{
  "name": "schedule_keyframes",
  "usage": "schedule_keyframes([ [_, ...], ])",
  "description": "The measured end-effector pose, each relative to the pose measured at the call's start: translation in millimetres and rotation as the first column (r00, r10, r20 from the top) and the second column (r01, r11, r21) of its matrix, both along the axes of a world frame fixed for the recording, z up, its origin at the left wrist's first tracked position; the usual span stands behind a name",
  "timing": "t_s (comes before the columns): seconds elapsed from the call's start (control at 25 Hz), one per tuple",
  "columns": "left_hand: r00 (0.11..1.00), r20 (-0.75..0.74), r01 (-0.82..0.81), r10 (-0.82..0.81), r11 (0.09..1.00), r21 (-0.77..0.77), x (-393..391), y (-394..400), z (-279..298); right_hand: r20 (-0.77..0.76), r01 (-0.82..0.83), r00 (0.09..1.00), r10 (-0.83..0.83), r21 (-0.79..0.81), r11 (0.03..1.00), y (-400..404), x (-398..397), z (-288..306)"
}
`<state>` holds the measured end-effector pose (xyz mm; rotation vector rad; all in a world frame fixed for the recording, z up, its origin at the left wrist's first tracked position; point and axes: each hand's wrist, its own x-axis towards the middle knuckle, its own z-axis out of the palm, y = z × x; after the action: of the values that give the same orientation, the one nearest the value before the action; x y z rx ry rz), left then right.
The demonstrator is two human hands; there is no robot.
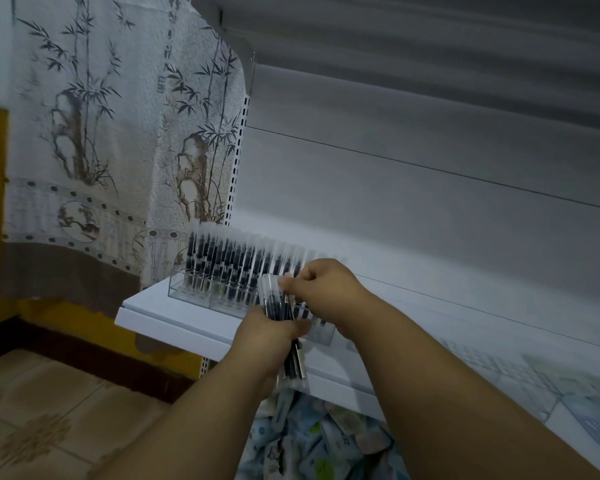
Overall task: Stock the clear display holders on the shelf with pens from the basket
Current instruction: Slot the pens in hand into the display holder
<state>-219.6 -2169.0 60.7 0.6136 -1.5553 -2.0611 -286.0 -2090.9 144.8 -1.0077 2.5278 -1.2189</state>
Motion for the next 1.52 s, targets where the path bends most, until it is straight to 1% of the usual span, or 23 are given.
schedule_keyframes([
  [0.12,1.0,0.017,0.009,-0.009,1.0,-0.005,-1,12,-5,-0.045,0.03,0.999,-0.025,0.108,0.994,2,-1,-1],
  [0.2,0.999,0.03,0.016,-0.016,1.0,-0.007,-1,18,-5,-0.075,0.061,0.996,-0.052,0.12,0.991,4,-1,-1],
  [0.44,0.993,-0.019,0.121,-0.12,0.978,0.168,11,30,4,-0.086,0.189,0.978,-0.189,-0.006,0.982,1,-5,3],
  [0.6,0.992,-0.014,0.125,-0.125,0.966,0.225,15,29,0,-0.024,0.269,0.962,-0.272,-0.088,0.959,-3,-10,1],
  [0.8,0.993,-0.012,0.112,-0.113,0.955,0.274,15,28,2,0.04,0.32,0.947,-0.319,-0.205,0.925,-7,-15,-6],
  [0.84,0.993,-0.002,0.112,-0.117,0.95,0.292,15,27,2,0.013,0.314,0.948,-0.318,-0.213,0.925,-7,-15,-7],
  [0.88,0.992,0.017,0.111,-0.123,0.943,0.313,15,26,1,-0.072,0.295,0.947,-0.313,-0.196,0.935,-6,-13,-10],
  [0.92,0.991,0.042,0.11,-0.131,0.936,0.333,15,25,-1,-0.217,0.252,0.934,-0.284,-0.161,0.954,-3,-12,-13],
  [0.96,0.988,0.063,0.108,-0.138,0.932,0.347,15,23,-3,-0.381,0.181,0.901,-0.207,-0.102,0.978,1,-10,-15],
  [1.0,0.987,0.078,0.106,-0.143,0.929,0.354,15,20,-5,-0.524,0.095,0.848,-0.079,0.003,0.995,6,-8,-16],
  [1.04,0.986,0.086,0.105,-0.144,0.929,0.354,15,18,-8,-0.617,0.028,0.783,0.073,0.152,0.988,10,-6,-17],
  [1.08,0.985,0.09,0.106,-0.147,0.93,0.351,15,17,-9,-0.669,0.001,0.714,0.207,0.297,0.955,12,-7,-18],
  [1.12,0.984,0.093,0.112,-0.153,0.931,0.348,16,16,-11,-0.713,0.026,0.639,0.288,0.394,0.919,13,-9,-19],
  [1.16,0.982,0.094,0.122,-0.164,0.93,0.346,17,17,-11,-0.763,0.069,0.558,0.326,0.435,0.898,12,-12,-18],
  [1.24,0.978,0.097,0.142,-0.187,0.926,0.351,19,18,-9,-0.839,0.129,0.406,0.362,0.445,0.886,11,-18,-18],
  [1.28,0.977,0.091,0.15,-0.195,0.919,0.365,19,18,-7,-0.854,0.155,0.354,0.381,0.455,0.877,11,-19,-19],
  [1.36,0.973,0.053,0.183,-0.224,0.891,0.417,21,15,-2,-0.892,0.164,0.267,0.366,0.416,0.894,10,-21,-22],
  [1.44,0.959,-0.002,0.247,-0.282,0.836,0.491,25,13,1,-0.909,0.168,0.217,0.357,0.395,0.903,9,-17,-20],
  [1.48,0.952,-0.022,0.272,-0.306,0.808,0.522,27,13,1,-0.917,0.183,0.227,0.328,0.371,0.91,7,-15,-17],
  [1.52,0.947,-0.03,0.285,-0.321,0.789,0.544,29,14,-1,-0.924,0.208,0.259,0.281,0.337,0.918,5,-17,-12],
])
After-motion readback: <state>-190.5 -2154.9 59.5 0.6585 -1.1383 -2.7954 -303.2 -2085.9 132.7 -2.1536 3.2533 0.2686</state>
